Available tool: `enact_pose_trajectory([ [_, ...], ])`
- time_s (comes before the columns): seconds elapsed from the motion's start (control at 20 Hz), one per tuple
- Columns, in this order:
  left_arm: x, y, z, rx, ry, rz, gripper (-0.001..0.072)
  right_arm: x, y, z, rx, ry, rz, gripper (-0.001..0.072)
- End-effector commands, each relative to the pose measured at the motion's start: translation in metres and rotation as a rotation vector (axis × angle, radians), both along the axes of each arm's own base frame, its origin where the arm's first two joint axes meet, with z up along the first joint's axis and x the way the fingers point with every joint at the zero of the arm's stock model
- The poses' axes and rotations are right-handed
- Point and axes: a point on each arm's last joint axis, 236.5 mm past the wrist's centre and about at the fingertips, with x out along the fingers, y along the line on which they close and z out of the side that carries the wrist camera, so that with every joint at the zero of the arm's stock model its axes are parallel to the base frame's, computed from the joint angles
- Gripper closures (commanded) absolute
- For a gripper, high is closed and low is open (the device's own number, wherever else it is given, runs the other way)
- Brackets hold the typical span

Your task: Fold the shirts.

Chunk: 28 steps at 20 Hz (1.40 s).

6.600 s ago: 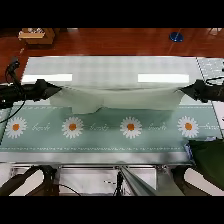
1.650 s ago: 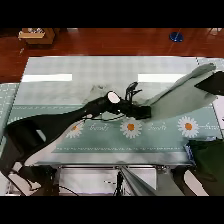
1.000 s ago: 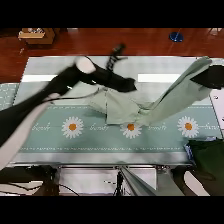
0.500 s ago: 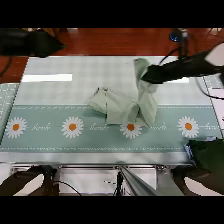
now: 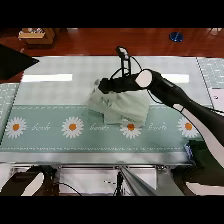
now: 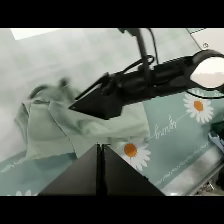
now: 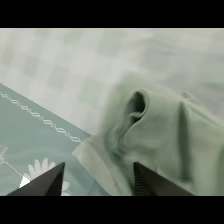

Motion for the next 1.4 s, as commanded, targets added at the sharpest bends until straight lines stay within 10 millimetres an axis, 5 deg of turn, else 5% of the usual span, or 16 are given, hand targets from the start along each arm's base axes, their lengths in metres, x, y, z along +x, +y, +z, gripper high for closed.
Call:
enact_pose_trajectory([
  [0.0,-0.013,0.002,-0.001,0.018,0.009,-0.002,0.0682,0.003,0.015,0.002,0.052,-0.012,-0.027,0.0163],
  [0.15,-0.008,0.008,-0.023,0.041,0.059,0.017,0.0682,0.013,-0.017,0.032,0.031,-0.071,-0.025,0.0164],
  [0.25,-0.003,0.016,-0.048,0.071,0.117,0.04,0.0682,0.015,-0.068,0.048,-0.068,-0.095,-0.018,0.0164],
  [0.35,0.0,0.02,-0.074,0.083,0.176,0.055,0.0681,0.01,-0.148,0.054,-0.267,-0.096,-0.028,0.0165],
  [0.55,0.006,0.021,-0.117,0.066,0.264,0.078,0.0679,-0.029,-0.349,0.041,-0.759,0.098,-0.164,0.0181],
  [0.65,0.008,0.021,-0.132,0.07,0.284,0.077,0.0615,-0.052,-0.399,0.019,-0.742,0.239,-0.22,0.0167],
  [0.75,0.008,0.022,-0.144,0.074,0.3,0.081,0.0453,-0.066,-0.398,-0.012,-0.499,0.343,-0.286,0.0114],
  [0.8,0.01,0.024,-0.147,0.081,0.308,0.085,0.0434,-0.071,-0.387,-0.027,-0.345,0.387,-0.32,0.0113],
  [1.0,0.017,0.031,-0.152,0.108,0.299,0.11,0.0434,-0.087,-0.329,-0.07,0.009,0.474,-0.359,0.0114],
  [1.35,0.019,0.032,-0.152,0.107,0.298,0.114,0.0434,-0.084,-0.242,-0.121,0.098,0.503,-0.366,0.0115],
])
